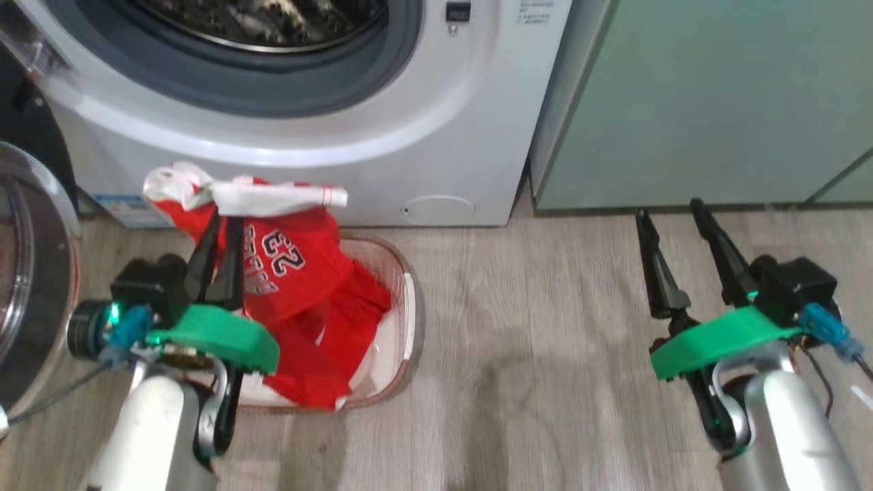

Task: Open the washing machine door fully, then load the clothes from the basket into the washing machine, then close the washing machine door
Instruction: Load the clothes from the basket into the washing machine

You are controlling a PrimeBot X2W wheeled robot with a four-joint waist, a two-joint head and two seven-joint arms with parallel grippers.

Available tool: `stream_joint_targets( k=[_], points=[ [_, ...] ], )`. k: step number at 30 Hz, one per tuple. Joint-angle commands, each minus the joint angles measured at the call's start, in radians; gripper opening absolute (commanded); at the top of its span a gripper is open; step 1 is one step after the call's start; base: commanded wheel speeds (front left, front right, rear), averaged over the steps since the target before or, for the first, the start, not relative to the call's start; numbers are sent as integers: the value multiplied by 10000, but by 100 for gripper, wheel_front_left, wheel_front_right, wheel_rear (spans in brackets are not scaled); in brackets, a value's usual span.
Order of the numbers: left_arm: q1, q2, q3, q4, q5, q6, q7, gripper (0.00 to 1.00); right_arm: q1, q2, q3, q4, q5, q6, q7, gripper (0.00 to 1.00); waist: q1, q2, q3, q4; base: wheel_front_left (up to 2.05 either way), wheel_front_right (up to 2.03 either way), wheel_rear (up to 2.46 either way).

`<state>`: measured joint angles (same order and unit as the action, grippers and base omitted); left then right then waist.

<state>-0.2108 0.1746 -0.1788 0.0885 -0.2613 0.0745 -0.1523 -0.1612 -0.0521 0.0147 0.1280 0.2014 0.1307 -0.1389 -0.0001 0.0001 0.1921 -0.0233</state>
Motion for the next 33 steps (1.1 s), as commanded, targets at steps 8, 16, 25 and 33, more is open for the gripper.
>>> stream_joint_targets(
  k=[8, 16, 25, 33],
  points=[
    [701, 319, 302, -1071, 66, 302, 198, 0, 429, 18, 251, -359, 105, 0, 132, 100, 1, -1, -728, -16, 0, 0, 0],
    [1342, 333, 324, -1417, -13, 494, 248, 0, 807, 18, 164, -564, 141, 0, 289, 100, 1, -1, -1085, 10, 0, 0, 0],
    [1384, 399, 347, -1452, -78, 566, 251, 0, 844, 18, 128, -711, 83, 0, 396, 100, 1, -1, -1063, 23, 0, 0, 0],
    [1336, 415, 294, -1431, -98, 611, 223, 0, 844, 18, 54, -772, -43, 0, 490, 100, 1, -1, -1024, 32, 0, 0, 0]
  ],
)
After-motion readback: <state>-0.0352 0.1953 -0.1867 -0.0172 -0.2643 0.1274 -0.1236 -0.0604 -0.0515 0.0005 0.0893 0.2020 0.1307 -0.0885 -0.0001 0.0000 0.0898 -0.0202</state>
